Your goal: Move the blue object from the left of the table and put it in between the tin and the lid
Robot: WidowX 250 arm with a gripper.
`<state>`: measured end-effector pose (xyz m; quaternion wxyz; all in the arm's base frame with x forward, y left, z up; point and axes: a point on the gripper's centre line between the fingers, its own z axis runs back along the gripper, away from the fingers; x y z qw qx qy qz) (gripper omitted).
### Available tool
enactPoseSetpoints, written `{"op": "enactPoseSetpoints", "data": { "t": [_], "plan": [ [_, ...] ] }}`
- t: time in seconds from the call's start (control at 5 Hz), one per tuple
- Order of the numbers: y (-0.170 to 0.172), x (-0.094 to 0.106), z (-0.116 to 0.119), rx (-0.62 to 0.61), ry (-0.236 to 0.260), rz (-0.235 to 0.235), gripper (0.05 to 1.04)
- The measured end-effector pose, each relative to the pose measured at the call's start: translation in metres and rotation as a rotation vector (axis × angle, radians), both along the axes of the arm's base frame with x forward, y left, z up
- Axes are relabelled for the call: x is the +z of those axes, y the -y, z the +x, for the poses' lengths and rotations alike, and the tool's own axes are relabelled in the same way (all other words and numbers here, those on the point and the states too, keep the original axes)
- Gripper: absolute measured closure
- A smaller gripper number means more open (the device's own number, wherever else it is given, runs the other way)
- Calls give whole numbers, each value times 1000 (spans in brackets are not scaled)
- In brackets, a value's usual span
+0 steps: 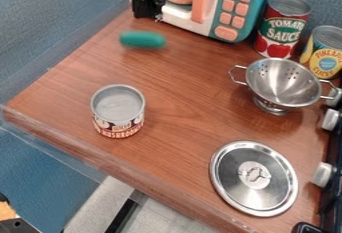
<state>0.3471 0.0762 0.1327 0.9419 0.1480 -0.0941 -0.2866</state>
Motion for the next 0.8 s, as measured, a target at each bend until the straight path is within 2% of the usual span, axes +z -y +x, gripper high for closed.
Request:
{"op": "enactPoseSetpoints", "data": {
  "t": [0.2, 0.4, 0.6, 0.8],
  "plan": [
    [31, 17, -45, 134, 34, -19, 1030],
    [42, 12, -77, 221, 18, -27, 1013],
    [37, 7, -77, 279, -4, 45, 870],
    [18, 2, -52, 306, -13, 36, 616]
  ]
}}
